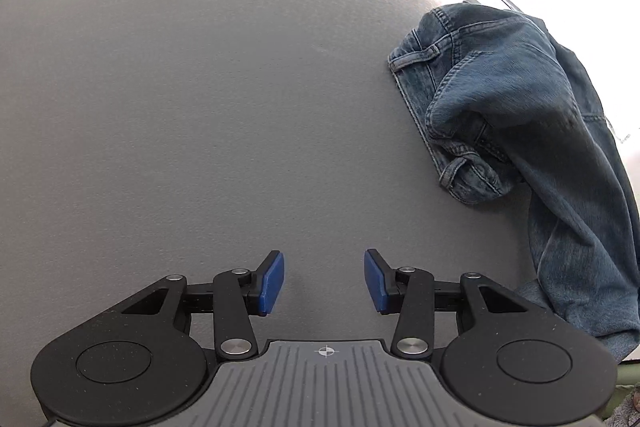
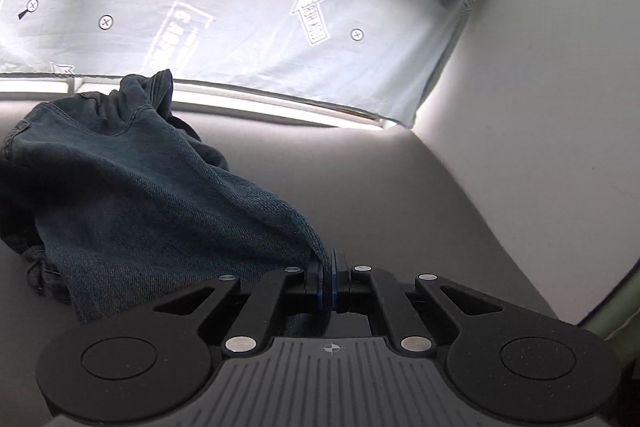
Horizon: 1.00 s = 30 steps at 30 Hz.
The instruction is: Fold clothes
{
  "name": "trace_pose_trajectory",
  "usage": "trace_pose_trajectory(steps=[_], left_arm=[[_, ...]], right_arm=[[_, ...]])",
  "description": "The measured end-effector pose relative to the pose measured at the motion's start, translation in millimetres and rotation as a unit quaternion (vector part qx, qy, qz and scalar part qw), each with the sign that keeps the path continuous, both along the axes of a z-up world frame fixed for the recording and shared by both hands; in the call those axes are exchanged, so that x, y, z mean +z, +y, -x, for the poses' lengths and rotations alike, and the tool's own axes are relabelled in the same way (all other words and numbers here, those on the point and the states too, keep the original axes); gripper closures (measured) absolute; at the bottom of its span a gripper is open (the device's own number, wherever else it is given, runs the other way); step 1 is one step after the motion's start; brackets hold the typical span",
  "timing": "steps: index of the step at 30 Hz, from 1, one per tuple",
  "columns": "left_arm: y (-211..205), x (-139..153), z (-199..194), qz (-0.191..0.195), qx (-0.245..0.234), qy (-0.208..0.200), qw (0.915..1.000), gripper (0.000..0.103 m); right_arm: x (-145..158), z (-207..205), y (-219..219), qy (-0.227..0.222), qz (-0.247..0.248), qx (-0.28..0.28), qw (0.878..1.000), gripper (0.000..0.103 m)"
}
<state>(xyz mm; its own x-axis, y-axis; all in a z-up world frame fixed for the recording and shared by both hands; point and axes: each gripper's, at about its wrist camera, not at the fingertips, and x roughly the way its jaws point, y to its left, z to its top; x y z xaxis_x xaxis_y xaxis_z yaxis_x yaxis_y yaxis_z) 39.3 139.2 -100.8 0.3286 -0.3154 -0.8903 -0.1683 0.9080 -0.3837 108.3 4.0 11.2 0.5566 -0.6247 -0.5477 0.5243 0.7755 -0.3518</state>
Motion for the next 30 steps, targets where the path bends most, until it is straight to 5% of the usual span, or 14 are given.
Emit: trace_pose_trajectory(steps=[7,13,16,20,24,30], left_arm=[[-28,9,-1,-0.023,-0.036,-0.003,0.9991,0.047],[-44,13,2,-0.043,-0.057,-0.005,0.9974,0.047],[-47,15,6,-0.047,-0.061,-0.007,0.9970,0.046],[-51,15,11,-0.050,-0.063,-0.006,0.9968,0.046],[-61,17,18,-0.045,-0.068,-0.005,0.9966,0.046],[-63,20,35,-0.047,-0.069,-0.004,0.9965,0.045]], right_arm=[[-40,29,-83,0.028,-0.002,-0.115,0.993,0.099],[-74,49,-139,0.036,-0.117,-0.147,0.982,0.098],[-65,57,-139,0.006,-0.151,-0.121,0.981,0.088],[-37,59,-127,-0.057,-0.167,-0.082,0.981,0.055],[-9,36,-101,-0.084,-0.176,0.011,0.981,0.043],[-11,-21,-38,-0.046,-0.223,0.190,0.955,0.039]])
